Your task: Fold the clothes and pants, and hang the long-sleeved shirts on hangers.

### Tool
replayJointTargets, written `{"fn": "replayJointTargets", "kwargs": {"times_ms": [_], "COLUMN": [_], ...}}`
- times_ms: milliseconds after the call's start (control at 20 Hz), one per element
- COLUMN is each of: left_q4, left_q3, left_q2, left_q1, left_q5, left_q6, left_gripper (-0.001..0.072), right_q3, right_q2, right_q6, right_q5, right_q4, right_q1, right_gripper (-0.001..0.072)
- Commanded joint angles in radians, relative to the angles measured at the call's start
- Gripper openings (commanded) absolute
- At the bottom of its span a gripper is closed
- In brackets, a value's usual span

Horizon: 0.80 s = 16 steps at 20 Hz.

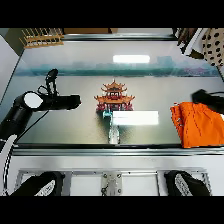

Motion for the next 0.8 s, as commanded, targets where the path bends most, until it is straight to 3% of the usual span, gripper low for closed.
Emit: {"fn": "replayJointTargets", "kwargs": {"times_ms": [0,200,500,550,650,700,750], "left_q4": [0.002,0.001,0.000,0.001,0.001,0.001,0.001], "left_q3": [0.000,0.000,0.000,0.000,0.000,0.000,0.000], "left_q2": [0.000,0.000,0.000,0.000,0.000,0.000,0.000], "left_q1": [0.000,0.000,0.000,0.000,0.000,0.000,0.000], "left_q5": [0.000,0.001,0.001,0.001,0.001,0.001,0.001], "left_q6": [0.001,0.001,0.001,0.001,0.001,0.001,0.001], "left_gripper": [0.0008,0.0008,0.0008,0.0009,0.0008,0.0008,0.0009], "right_q3": [-0.014,-0.014,-0.014,-0.014,-0.014,-0.014,-0.014], "right_q2": [-0.017,-0.058,-0.074,-0.074,-0.074,-0.074,-0.074], "right_q6": [-0.048,-0.048,-0.048,-0.048,-0.048,-0.047,-0.047], "right_q5": [0.002,-0.013,-0.013,-0.013,-0.013,-0.013,-0.013], "right_q4": [0.068,0.043,0.048,0.048,0.048,0.048,0.048], "right_q1": [0.371,0.583,0.609,0.609,0.609,0.609,0.609], "right_gripper": [0.0706,0.0706,0.0702,0.0588,0.0089,0.0019,0.0019]}}
